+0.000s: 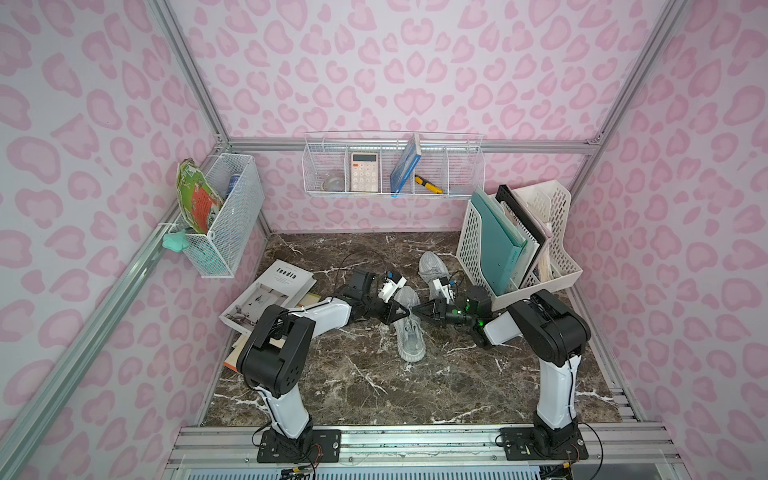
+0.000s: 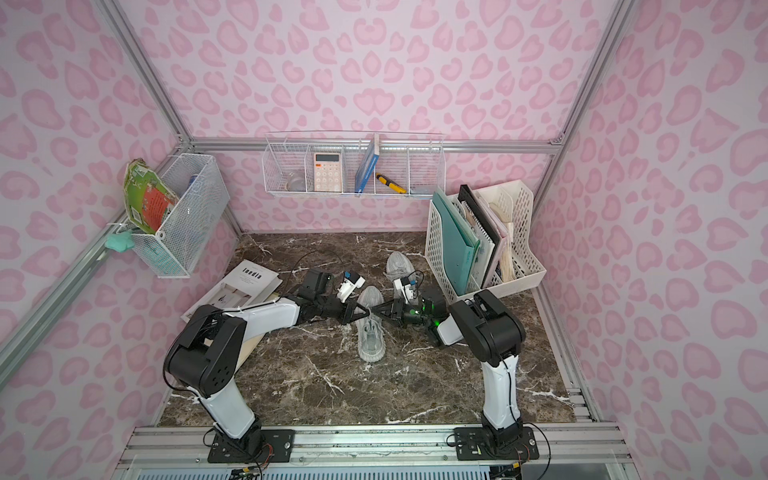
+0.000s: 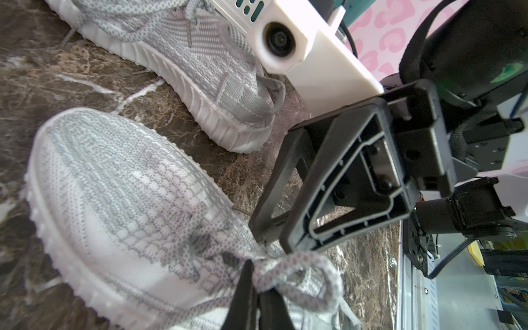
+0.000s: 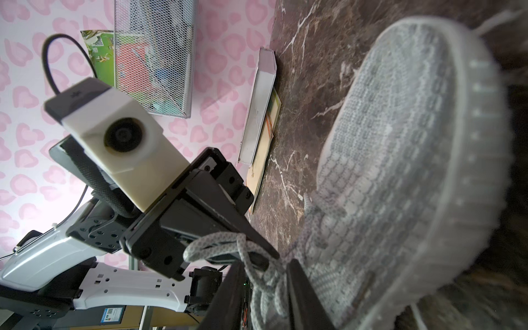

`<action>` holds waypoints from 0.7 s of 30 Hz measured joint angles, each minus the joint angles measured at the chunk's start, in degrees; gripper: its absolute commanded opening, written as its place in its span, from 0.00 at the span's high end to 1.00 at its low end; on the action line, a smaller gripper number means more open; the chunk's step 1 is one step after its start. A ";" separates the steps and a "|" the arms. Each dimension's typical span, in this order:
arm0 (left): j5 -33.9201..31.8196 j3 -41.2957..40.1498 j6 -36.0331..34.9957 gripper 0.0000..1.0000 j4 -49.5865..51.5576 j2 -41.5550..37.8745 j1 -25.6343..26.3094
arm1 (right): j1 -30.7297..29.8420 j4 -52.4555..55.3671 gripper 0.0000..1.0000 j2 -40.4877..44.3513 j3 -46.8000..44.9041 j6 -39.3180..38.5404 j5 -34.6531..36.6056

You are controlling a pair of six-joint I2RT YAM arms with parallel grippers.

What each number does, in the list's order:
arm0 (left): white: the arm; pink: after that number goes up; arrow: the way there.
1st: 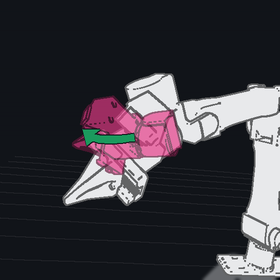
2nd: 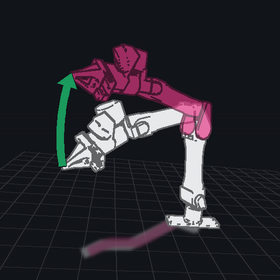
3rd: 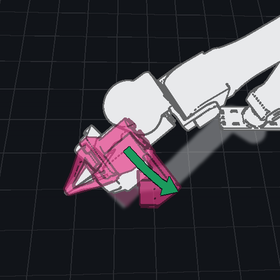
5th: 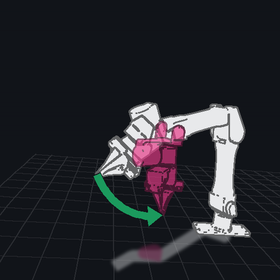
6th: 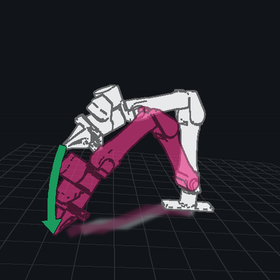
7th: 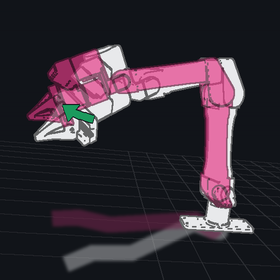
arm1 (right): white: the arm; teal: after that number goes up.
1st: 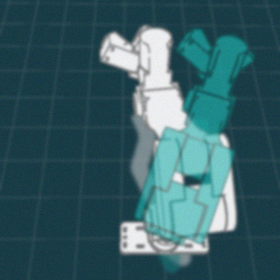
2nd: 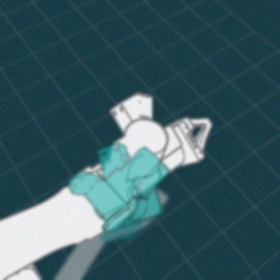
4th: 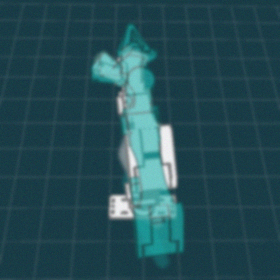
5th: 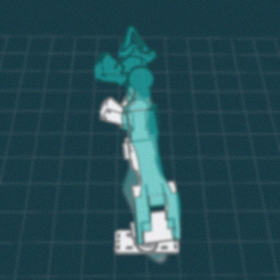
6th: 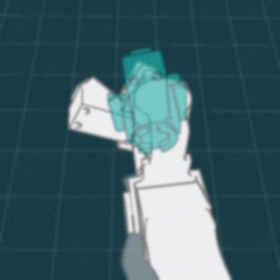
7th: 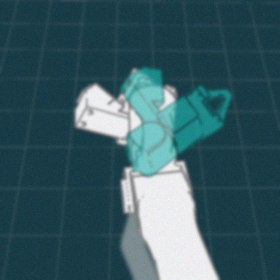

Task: Tie the shoes
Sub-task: Cross the shoelace with the shoelace.

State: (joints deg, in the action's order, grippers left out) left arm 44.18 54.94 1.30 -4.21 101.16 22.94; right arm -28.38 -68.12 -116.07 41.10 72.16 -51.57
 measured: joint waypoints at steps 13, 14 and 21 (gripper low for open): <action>-0.26 -0.11 0.02 1.00 0.07 0.00 -0.02 | -1.33 0.57 0.75 -1.38 1.51 0.09 0.02; -0.28 -0.13 0.04 1.00 0.20 0.00 -0.02 | -1.40 0.48 0.75 -1.40 1.44 0.48 0.02; -0.61 -0.76 0.94 1.00 -0.39 -0.11 0.07 | -2.14 -1.97 0.79 -2.10 1.07 2.64 0.44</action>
State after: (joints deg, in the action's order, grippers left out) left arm 43.57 54.17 2.24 -4.60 101.06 23.00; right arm -30.52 -70.08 -118.17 42.17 74.81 -51.13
